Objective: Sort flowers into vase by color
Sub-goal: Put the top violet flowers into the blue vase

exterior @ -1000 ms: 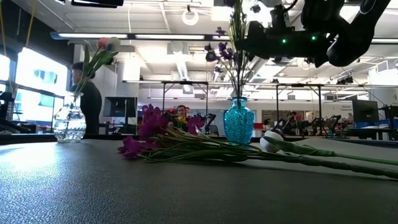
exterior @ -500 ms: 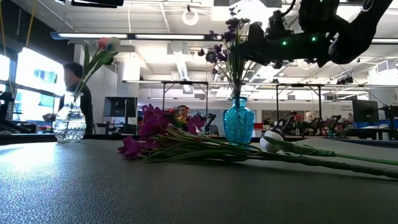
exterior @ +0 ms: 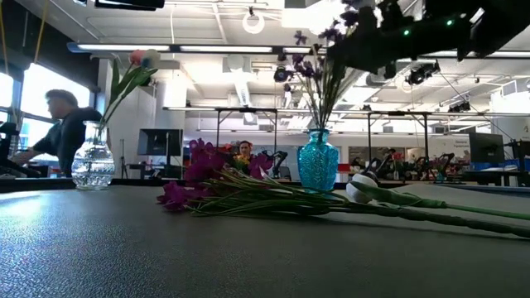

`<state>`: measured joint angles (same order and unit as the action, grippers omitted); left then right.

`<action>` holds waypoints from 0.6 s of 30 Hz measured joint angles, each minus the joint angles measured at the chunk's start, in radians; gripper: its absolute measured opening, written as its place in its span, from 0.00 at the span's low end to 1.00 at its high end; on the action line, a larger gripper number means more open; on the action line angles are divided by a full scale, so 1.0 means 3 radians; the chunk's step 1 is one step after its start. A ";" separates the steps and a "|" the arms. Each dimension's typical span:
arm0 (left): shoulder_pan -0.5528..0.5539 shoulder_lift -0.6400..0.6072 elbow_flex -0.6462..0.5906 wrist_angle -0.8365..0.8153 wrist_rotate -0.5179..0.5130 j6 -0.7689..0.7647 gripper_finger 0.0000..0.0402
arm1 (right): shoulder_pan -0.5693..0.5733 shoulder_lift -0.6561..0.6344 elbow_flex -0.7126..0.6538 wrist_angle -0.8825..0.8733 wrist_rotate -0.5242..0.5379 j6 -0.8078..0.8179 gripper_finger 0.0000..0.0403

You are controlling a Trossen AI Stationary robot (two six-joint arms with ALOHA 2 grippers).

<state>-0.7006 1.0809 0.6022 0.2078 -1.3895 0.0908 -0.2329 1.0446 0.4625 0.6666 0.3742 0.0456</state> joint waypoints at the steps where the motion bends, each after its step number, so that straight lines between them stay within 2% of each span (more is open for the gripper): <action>1: 0.0000 0.0000 0.0000 0.0002 0.0000 0.0014 0.46 | 0.0000 -0.0071 0.0000 -0.0044 -0.0032 0.0000 0.55; 5: 0.0000 0.0000 0.0000 0.0008 0.0000 0.0023 0.46 | 0.0000 -0.0263 0.0000 -0.0241 -0.0107 -0.0005 0.55; 9: 0.0000 0.0000 0.0000 0.0024 -0.0001 0.0029 0.46 | -0.0009 -0.0274 0.0000 -0.0288 -0.0183 -0.0004 0.57; 15: 0.0000 0.0000 0.0000 0.0046 -0.0001 0.0044 0.46 | -0.0059 -0.0036 0.0017 -0.0217 -0.0199 -0.0004 0.69; 18: 0.0000 -0.0001 0.0000 0.0175 -0.0002 0.0158 0.46 | -0.0123 0.0097 0.0166 -0.0302 -0.0298 -0.0003 0.75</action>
<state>-0.7006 1.0805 0.6022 0.2602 -1.3902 0.1381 -0.2699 1.0737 0.5123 0.5761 0.2847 0.0448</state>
